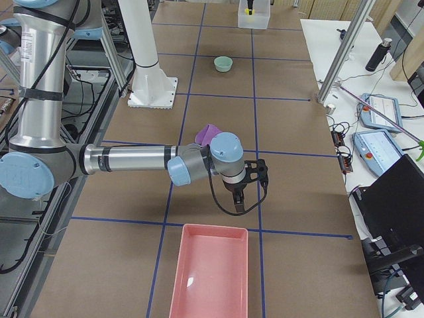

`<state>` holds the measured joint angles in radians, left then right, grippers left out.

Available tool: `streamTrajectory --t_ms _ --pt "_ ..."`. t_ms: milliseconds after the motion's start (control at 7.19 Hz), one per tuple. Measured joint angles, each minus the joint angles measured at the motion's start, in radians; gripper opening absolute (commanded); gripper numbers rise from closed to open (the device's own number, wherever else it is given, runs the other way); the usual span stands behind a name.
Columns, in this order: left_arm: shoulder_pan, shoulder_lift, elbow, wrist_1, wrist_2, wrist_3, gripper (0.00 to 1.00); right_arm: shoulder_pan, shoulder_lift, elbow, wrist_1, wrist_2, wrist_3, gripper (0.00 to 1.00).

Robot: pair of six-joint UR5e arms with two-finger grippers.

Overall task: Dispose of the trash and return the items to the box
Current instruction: 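Move the left gripper to the green bowl and grasp its rim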

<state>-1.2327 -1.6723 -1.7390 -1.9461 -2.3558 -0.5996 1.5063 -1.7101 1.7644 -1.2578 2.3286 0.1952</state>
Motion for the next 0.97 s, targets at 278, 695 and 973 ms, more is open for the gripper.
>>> streamTrajectory --t_ms 278,695,973 --pt "0.213 -0.002 -0.109 -0.002 0.121 -0.199 0.98 0.000 0.000 0.000 0.000 -0.001 0.001 1.00" --pt "0.494 -0.042 -0.132 -0.012 0.330 -0.396 0.94 0.000 0.000 -0.001 0.000 -0.001 0.003 1.00" --pt "0.614 -0.061 -0.123 -0.017 0.417 -0.458 0.21 0.000 0.000 -0.003 0.000 -0.002 0.003 1.00"
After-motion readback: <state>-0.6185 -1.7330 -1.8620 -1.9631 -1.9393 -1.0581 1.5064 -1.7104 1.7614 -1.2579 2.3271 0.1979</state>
